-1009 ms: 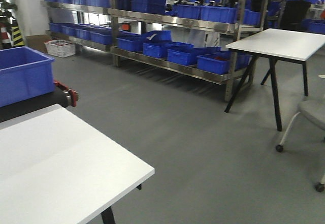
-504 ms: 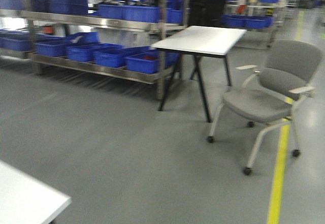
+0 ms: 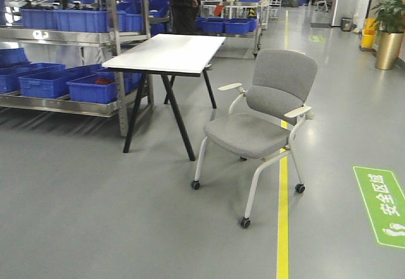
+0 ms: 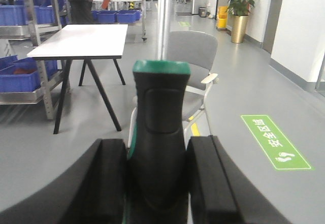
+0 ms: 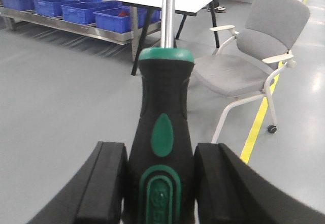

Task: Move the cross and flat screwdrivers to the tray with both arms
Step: 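Hold both screwdrivers while the base drives to the grey tray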

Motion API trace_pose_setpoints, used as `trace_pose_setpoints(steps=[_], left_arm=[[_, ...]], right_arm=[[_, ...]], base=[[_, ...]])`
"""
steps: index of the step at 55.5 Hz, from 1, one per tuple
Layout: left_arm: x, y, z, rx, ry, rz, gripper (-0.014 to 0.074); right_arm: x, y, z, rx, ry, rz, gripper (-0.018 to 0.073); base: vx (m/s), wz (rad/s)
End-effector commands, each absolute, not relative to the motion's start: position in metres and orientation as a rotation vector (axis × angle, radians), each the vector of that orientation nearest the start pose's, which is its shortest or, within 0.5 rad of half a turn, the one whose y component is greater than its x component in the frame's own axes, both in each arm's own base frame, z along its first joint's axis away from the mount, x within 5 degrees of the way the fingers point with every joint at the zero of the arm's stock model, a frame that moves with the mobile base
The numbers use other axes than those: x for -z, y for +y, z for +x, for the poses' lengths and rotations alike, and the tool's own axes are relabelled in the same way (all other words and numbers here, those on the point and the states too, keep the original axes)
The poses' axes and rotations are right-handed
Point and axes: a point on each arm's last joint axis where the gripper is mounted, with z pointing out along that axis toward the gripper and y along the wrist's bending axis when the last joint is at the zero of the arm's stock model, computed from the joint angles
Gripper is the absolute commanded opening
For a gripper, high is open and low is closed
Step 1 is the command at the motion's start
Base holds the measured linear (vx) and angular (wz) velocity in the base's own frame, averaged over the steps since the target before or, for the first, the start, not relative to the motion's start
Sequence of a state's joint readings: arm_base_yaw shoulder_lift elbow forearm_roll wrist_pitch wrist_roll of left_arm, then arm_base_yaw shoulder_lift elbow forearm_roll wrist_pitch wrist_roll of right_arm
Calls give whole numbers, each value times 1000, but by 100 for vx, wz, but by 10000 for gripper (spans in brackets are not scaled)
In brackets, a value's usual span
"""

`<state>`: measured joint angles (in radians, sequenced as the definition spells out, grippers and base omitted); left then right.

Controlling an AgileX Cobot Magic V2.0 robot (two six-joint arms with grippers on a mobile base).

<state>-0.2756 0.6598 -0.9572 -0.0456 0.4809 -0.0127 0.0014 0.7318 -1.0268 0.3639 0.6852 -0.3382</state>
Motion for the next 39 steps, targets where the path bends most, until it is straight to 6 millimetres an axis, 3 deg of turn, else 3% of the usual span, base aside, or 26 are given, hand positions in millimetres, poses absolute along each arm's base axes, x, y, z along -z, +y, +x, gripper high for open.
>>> trace_pose_setpoints(steps=[1,39], left_arm=[[-449,-33,108,293,1541,177,3],[-449,-33,108,292,1545,178,3]], right_arm=[[-447,19,125,-161,1717,-176,-8],[-447,19,125,-162,1717,-176,-8]], base=[[44,-20],[49,1]])
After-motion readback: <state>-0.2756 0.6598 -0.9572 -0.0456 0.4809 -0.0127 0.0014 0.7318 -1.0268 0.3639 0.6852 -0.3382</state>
